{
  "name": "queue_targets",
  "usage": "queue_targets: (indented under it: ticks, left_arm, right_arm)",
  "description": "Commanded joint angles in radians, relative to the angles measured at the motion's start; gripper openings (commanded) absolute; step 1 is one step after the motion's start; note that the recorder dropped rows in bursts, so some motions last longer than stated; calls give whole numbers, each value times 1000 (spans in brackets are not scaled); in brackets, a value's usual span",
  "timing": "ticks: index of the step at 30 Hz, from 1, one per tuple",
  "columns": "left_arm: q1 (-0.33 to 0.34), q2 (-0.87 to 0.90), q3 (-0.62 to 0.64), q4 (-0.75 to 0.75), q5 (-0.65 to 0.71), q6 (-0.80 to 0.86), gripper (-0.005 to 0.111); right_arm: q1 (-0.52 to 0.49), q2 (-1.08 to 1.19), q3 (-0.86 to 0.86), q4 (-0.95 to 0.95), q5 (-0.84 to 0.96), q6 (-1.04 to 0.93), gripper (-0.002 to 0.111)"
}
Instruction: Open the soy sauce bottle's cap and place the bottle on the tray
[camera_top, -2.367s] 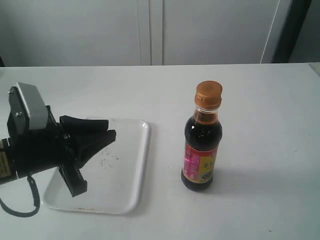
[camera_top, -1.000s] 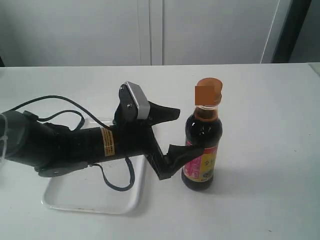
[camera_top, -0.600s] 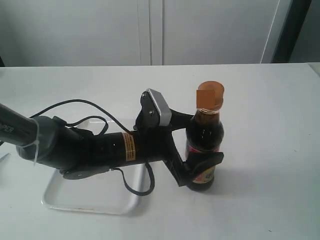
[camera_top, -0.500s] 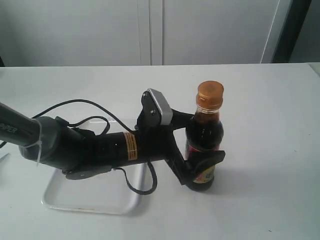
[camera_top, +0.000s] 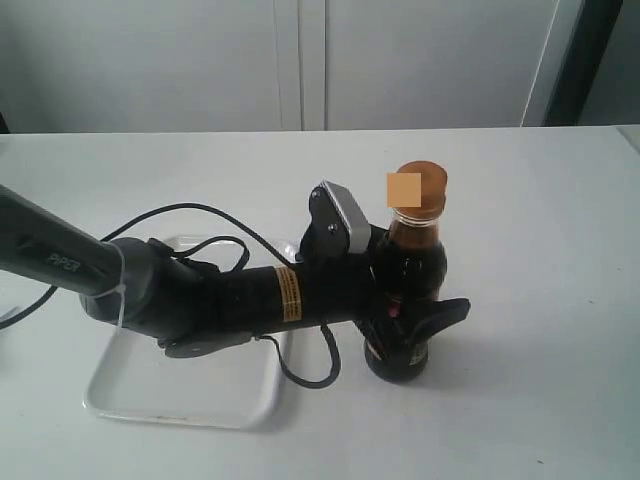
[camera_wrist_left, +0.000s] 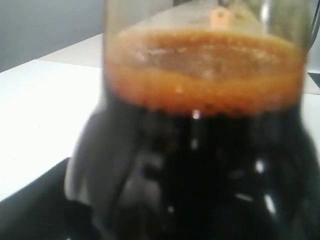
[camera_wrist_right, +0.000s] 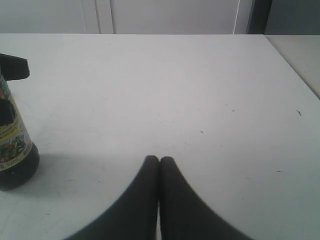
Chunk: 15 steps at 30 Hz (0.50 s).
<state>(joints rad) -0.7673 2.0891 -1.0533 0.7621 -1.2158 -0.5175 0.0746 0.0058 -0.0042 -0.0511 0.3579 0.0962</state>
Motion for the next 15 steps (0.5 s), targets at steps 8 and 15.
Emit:
queue_targets:
  ticks: [8, 15]
  left_arm:
    - [-4, -4, -3, 35, -5, 2, 20]
    - [-4, -4, -3, 69, -5, 45, 0]
  right_arm:
    - [-6, -6, 4, -1, -18, 5, 0]
    - [-6, -6, 4, -21, -117, -96, 0]
